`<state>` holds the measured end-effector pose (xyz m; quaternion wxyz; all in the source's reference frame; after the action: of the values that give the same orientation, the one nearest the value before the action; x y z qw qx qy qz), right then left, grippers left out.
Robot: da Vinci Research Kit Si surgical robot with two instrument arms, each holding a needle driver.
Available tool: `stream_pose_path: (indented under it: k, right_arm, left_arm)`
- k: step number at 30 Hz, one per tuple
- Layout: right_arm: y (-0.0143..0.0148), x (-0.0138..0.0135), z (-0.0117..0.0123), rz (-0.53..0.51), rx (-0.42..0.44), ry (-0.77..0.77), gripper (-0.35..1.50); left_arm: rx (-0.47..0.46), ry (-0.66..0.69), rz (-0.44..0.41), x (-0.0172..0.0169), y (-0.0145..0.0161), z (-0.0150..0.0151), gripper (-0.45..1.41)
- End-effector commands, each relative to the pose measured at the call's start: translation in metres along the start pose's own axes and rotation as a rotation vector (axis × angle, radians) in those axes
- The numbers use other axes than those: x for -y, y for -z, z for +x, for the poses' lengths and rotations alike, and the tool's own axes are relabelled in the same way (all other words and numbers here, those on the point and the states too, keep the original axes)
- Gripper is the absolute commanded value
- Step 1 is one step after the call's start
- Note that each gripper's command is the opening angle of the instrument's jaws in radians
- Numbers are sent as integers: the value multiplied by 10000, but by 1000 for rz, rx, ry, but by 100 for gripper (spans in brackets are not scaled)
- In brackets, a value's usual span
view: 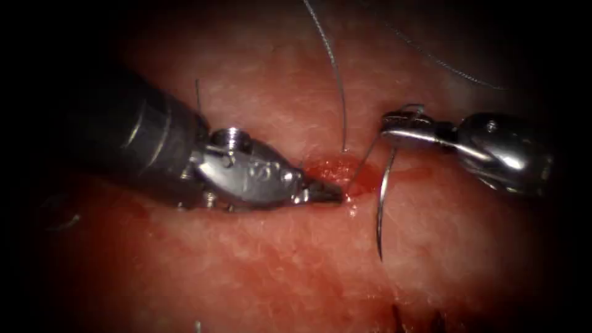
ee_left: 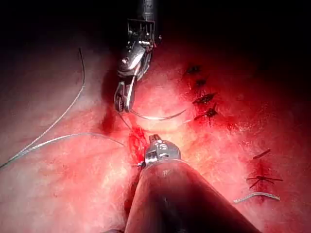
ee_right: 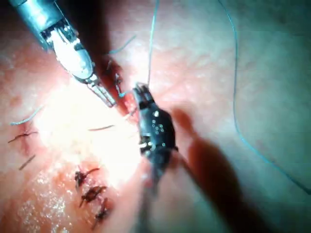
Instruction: Wound Closure
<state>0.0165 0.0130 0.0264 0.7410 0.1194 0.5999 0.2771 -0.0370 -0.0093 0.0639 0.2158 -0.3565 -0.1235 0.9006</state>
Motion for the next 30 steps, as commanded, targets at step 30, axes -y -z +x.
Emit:
stream_pose_path:
  k: [30]
  right_arm:
    - [-28, 10, -9, -20, -46, 297, -35]
  left_arm:
    - [489, -87, -145, 7, -102, -78, -45]
